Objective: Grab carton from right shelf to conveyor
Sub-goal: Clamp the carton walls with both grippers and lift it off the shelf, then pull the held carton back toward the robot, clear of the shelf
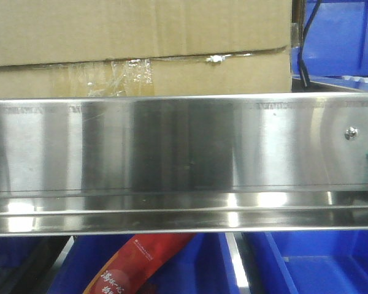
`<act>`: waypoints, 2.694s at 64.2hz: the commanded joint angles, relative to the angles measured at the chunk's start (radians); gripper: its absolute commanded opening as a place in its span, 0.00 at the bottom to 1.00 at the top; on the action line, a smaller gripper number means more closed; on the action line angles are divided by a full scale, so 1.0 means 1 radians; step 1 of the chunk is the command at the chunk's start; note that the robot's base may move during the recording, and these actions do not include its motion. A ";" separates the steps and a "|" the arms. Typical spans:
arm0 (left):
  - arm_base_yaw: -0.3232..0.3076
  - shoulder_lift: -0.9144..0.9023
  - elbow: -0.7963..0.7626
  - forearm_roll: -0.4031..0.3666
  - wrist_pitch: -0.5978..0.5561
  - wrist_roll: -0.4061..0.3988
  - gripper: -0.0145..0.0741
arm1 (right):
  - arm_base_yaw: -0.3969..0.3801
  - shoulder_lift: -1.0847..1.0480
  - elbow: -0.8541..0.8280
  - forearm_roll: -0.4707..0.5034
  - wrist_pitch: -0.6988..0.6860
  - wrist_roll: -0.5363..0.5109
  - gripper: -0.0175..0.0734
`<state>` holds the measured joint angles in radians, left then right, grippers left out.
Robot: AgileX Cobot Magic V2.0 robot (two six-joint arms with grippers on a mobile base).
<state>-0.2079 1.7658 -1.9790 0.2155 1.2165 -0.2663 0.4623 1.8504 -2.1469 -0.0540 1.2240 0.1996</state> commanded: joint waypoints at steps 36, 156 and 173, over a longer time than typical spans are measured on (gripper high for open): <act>-0.148 -0.250 -0.070 0.015 0.005 -0.040 0.14 | 0.039 -0.274 -0.001 -0.020 -0.003 -0.025 0.12; -0.387 -0.372 0.209 0.086 0.005 -0.133 0.14 | 0.106 -0.536 0.455 -0.077 -0.189 -0.025 0.12; -0.387 -0.372 0.209 0.086 0.005 -0.133 0.14 | 0.106 -0.536 0.455 -0.077 -0.202 -0.025 0.12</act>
<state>-0.5773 1.4055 -1.7638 0.3743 1.2956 -0.4116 0.5605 1.3232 -1.6909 -0.1760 1.1185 0.1954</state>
